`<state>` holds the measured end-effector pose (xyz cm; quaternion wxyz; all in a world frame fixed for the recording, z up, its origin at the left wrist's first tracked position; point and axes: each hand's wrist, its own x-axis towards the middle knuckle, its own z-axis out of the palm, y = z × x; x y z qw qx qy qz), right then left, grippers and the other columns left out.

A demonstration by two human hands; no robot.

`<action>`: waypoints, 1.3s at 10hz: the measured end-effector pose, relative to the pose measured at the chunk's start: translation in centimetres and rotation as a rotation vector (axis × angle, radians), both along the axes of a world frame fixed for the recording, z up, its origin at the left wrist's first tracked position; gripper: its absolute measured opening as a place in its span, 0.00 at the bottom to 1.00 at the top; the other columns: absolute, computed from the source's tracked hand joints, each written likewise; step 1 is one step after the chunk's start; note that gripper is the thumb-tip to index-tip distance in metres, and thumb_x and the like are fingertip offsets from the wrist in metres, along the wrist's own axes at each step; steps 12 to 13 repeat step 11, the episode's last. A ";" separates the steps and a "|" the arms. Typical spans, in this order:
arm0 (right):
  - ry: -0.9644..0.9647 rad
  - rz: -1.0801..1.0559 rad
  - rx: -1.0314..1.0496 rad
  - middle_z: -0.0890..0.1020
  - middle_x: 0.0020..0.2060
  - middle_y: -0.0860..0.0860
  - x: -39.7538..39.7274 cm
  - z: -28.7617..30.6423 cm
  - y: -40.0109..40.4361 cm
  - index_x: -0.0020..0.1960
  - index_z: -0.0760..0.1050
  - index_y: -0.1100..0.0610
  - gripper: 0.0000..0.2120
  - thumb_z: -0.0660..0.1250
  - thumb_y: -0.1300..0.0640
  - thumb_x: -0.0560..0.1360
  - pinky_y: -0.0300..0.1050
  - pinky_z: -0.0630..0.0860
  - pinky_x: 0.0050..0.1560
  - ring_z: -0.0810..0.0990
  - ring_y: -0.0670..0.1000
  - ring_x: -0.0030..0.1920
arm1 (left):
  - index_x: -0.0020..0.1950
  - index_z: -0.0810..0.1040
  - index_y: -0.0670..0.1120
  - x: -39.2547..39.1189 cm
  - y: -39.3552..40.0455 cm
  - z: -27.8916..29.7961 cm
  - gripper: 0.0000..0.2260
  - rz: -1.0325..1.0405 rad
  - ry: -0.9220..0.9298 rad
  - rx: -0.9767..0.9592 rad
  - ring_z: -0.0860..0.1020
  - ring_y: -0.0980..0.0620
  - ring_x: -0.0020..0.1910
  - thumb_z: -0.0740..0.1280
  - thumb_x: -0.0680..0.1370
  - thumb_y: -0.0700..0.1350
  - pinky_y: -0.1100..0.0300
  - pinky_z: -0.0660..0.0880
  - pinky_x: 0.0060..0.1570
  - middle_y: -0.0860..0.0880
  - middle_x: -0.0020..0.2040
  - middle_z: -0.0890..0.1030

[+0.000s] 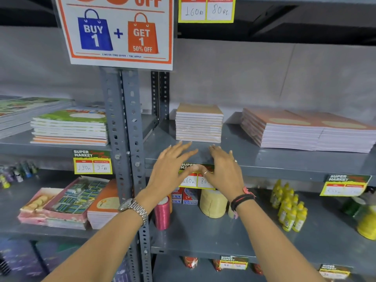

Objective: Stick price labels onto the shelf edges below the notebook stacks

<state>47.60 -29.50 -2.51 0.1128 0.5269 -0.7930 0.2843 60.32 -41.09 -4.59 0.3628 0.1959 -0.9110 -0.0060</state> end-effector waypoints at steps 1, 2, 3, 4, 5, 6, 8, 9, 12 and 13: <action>0.019 -0.064 0.077 0.69 0.71 0.56 -0.4 0.2 -0.4 0.69 0.65 0.57 0.31 0.62 0.40 0.73 0.54 0.57 0.73 0.66 0.57 0.71 | 0.70 0.67 0.55 -0.7 -0.9 -0.2 0.23 0.007 -0.090 0.053 0.59 0.55 0.74 0.58 0.77 0.61 0.55 0.50 0.73 0.54 0.74 0.66; 0.026 -0.071 0.109 0.71 0.70 0.54 -0.6 0.5 -0.3 0.66 0.68 0.56 0.29 0.62 0.39 0.72 0.54 0.65 0.69 0.70 0.59 0.68 | 0.68 0.70 0.55 -0.6 -1.5 0.1 0.19 -0.012 -0.079 0.112 0.64 0.57 0.72 0.62 0.77 0.55 0.55 0.57 0.72 0.55 0.71 0.70; 0.010 -0.060 0.116 0.74 0.67 0.52 -0.7 0.9 -0.1 0.64 0.70 0.55 0.28 0.63 0.39 0.72 0.55 0.72 0.61 0.74 0.59 0.63 | 0.67 0.72 0.53 -0.3 -1.7 0.6 0.17 -0.079 -0.069 0.177 0.66 0.56 0.71 0.64 0.77 0.51 0.53 0.61 0.72 0.54 0.70 0.72; -0.008 -0.030 0.133 0.72 0.69 0.51 -1.3 1.0 0.3 0.66 0.69 0.53 0.27 0.64 0.41 0.72 0.55 0.72 0.62 0.72 0.59 0.66 | 0.65 0.75 0.52 0.2 -1.9 0.8 0.16 -0.115 -0.042 0.260 0.69 0.56 0.69 0.66 0.77 0.48 0.52 0.64 0.71 0.53 0.67 0.75; -0.021 -0.005 0.155 0.70 0.70 0.50 -1.8 1.2 0.5 0.68 0.68 0.52 0.24 0.64 0.47 0.74 0.55 0.69 0.65 0.68 0.60 0.69 | 0.64 0.76 0.50 0.7 -2.2 1.0 0.16 -0.143 -0.038 0.308 0.70 0.57 0.68 0.67 0.76 0.47 0.52 0.67 0.70 0.53 0.66 0.76; -0.009 0.023 0.160 0.70 0.70 0.49 -2.1 1.2 0.5 0.68 0.68 0.52 0.21 0.64 0.53 0.75 0.54 0.69 0.66 0.69 0.59 0.69 | 0.64 0.76 0.48 0.7 -2.5 1.1 0.16 -0.166 -0.051 0.323 0.70 0.56 0.68 0.67 0.76 0.45 0.53 0.66 0.70 0.51 0.65 0.76; -0.017 0.106 0.232 0.68 0.71 0.52 -2.9 1.8 0.6 0.69 0.67 0.56 0.22 0.63 0.62 0.76 0.47 0.65 0.68 0.66 0.53 0.71 | 0.66 0.74 0.46 1.2 -2.4 1.5 0.17 -0.193 -0.084 0.394 0.67 0.60 0.68 0.65 0.77 0.37 0.57 0.62 0.71 0.49 0.67 0.75; -0.041 0.138 0.312 0.66 0.72 0.52 -3.2 2.4 0.9 0.70 0.64 0.56 0.23 0.61 0.64 0.77 0.46 0.62 0.70 0.64 0.53 0.72 | 0.67 0.73 0.46 1.4 -2.2 2.3 0.18 -0.155 -0.119 0.455 0.69 0.56 0.68 0.64 0.77 0.37 0.60 0.64 0.69 0.48 0.67 0.75; 0.023 0.119 0.307 0.61 0.74 0.60 -3.8 5.3 0.7 0.72 0.58 0.60 0.23 0.56 0.55 0.79 0.56 0.56 0.73 0.57 0.60 0.74 | 0.75 0.57 0.45 -0.9 -0.3 6.1 0.25 -0.001 -0.136 0.284 0.58 0.46 0.75 0.58 0.80 0.51 0.51 0.53 0.75 0.42 0.75 0.62; 0.023 0.119 0.307 0.61 0.74 0.60 -3.8 5.3 0.7 0.72 0.58 0.60 0.23 0.56 0.55 0.79 0.56 0.56 0.73 0.57 0.60 0.74 | 0.75 0.57 0.45 -0.9 -0.3 6.1 0.25 -0.001 -0.136 0.284 0.58 0.46 0.75 0.58 0.80 0.51 0.51 0.53 0.75 0.42 0.75 0.62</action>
